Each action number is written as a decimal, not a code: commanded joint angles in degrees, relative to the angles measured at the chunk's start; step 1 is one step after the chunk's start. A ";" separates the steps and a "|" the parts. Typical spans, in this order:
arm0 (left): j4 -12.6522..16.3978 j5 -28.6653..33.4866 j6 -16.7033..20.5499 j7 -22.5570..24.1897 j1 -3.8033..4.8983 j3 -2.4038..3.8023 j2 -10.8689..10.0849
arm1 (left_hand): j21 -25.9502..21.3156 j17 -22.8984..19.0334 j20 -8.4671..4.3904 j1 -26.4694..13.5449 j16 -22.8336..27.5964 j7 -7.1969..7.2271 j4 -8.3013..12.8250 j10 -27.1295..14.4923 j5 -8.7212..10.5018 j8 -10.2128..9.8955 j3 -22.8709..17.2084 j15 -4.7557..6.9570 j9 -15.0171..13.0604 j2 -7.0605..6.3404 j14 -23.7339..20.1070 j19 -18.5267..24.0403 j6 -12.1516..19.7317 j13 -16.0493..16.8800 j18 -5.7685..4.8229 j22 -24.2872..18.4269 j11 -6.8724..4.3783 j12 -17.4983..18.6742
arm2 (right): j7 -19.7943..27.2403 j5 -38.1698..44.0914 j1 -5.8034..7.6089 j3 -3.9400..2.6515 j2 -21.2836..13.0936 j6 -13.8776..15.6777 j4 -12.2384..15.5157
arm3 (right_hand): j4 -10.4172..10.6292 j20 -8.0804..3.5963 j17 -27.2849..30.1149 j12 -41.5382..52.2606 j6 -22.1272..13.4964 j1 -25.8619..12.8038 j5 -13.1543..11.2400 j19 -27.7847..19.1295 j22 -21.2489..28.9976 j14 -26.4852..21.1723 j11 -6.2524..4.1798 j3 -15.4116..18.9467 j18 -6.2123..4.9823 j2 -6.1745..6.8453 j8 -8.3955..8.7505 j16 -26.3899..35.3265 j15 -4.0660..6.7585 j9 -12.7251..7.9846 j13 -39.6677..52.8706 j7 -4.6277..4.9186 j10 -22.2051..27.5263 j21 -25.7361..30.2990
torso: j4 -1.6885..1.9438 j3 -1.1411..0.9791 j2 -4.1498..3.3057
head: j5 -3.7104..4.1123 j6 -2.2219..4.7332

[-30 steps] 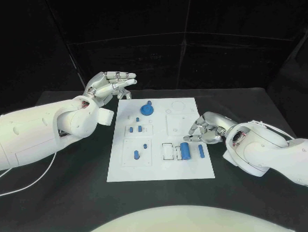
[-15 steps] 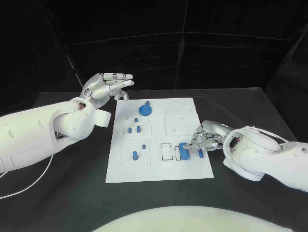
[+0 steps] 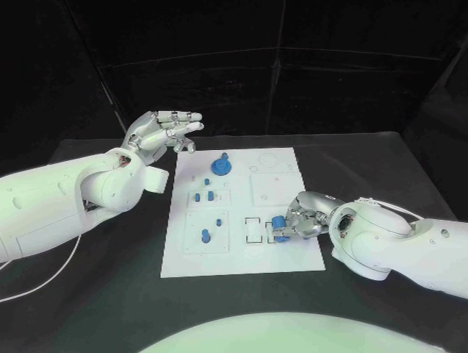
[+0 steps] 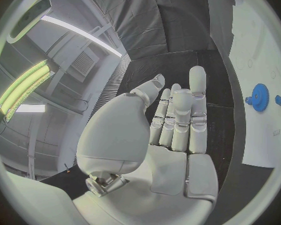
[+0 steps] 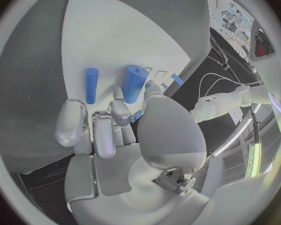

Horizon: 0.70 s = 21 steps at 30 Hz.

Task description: Assemble the parts on the task board

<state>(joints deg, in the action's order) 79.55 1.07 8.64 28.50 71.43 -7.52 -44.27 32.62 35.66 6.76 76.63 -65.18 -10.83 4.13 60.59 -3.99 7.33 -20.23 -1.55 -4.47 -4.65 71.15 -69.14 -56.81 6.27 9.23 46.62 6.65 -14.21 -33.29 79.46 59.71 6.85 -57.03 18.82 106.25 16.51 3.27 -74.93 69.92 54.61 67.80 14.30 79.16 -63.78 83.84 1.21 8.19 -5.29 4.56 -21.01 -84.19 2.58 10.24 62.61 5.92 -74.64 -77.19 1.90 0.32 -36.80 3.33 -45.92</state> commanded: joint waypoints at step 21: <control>0.22 0.18 -1.37 -0.60 0.06 -0.01 -0.25 | -0.26 -0.10 0.44 0.40 -0.28 -0.03 -0.01 -0.26 -0.17 0.35 0.33 -0.09 0.07 0.15 -0.40 0.05 0.32 0.09 1.18 -0.09 -0.01 -0.36 | -0.28 2.51 -0.50 0.08 1.39 -0.08 -1.08 | -1.39 -0.10 -3.68 0.95 0.15 6.29 6.05 0.41 -0.69 4.19 -0.22 0.30 0.42 -2.94 -1.68 -0.64 0.49 0.27 2.38 -0.35 -1.28 -0.71 | 0.08 0.08 -0.12 | -0.12 -0.25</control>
<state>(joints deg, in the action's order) 79.64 1.08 8.04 27.80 71.41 -7.58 -44.49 32.62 35.60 6.76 76.63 -65.19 -10.83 4.20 60.59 -4.00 7.33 -20.16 -1.55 -4.47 -4.65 71.15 -69.14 -56.81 6.26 9.23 46.57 6.65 -14.21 -33.13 81.72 59.51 6.64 -55.44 18.68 105.05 15.38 3.27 -74.92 70.73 54.73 73.51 20.20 79.15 -64.43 84.05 0.87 8.33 -5.31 1.46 -22.61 -84.66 2.79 10.37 64.92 5.97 -75.82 -77.65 2.08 0.48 -36.91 3.32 -46.18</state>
